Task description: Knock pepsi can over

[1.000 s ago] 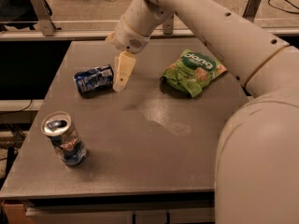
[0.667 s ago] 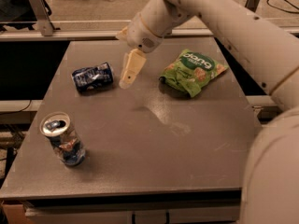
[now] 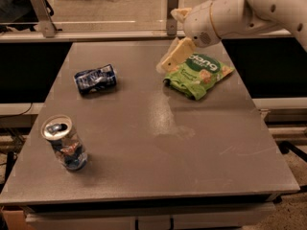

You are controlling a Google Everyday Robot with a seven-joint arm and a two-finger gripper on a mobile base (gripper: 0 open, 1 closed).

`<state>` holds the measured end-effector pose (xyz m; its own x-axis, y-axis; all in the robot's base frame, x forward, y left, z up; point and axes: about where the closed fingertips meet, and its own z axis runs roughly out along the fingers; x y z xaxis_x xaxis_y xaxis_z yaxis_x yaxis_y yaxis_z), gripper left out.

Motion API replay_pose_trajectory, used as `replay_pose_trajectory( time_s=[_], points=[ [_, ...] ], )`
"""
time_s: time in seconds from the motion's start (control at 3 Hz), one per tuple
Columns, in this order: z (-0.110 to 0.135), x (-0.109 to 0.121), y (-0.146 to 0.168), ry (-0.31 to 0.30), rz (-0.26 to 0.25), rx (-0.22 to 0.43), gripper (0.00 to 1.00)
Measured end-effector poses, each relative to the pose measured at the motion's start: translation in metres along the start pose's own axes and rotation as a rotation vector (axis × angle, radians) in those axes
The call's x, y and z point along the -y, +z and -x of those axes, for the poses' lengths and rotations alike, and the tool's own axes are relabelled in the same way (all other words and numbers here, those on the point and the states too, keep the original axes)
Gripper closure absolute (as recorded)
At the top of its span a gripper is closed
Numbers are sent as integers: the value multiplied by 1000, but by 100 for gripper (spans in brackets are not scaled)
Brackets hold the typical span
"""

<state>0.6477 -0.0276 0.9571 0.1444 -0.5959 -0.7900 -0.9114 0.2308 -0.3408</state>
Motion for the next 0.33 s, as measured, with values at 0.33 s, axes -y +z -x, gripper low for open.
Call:
replay_pose_trajectory(
  time_s=[0.33],
  points=[
    [-32, 29, -72, 102, -237, 22, 0]
  ],
)
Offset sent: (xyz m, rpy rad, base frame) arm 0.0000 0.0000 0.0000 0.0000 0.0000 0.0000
